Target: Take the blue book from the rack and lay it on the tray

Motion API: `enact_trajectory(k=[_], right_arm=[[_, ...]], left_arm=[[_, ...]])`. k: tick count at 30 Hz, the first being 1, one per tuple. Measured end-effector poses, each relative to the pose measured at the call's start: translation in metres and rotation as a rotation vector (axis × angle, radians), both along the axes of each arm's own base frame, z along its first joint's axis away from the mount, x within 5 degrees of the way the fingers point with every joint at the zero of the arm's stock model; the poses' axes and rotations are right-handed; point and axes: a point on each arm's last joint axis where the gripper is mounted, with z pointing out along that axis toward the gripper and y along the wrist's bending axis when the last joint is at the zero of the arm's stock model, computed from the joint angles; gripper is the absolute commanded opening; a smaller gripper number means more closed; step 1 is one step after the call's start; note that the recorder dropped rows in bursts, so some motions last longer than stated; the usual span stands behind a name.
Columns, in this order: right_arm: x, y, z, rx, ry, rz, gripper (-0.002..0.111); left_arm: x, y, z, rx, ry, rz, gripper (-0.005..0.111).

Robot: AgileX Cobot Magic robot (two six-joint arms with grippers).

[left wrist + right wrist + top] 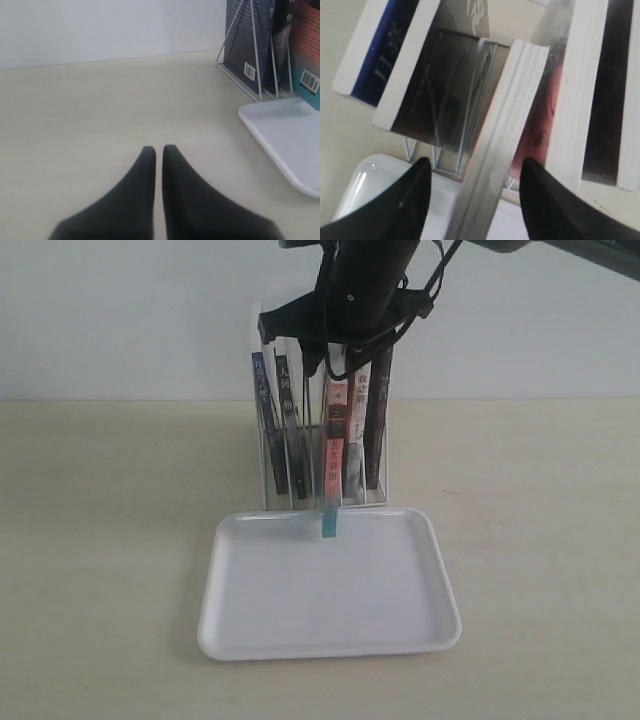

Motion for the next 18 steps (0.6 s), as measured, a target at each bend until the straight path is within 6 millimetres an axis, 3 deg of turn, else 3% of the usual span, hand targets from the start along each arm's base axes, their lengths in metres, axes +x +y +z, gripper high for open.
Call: enact_trajectory(k=[8,18], right_arm=[[-0.006,-0.004,0.017,0.013,-0.022,-0.001,0.051],[-0.008,-0.005,0.016,0.011,0.003,-0.002,0.051]], left_arm=[[0.000,0.000,0.000,0.000,0.000,0.000,0.005],[0.000,0.000,0.000,0.000,0.000,0.000,0.005]])
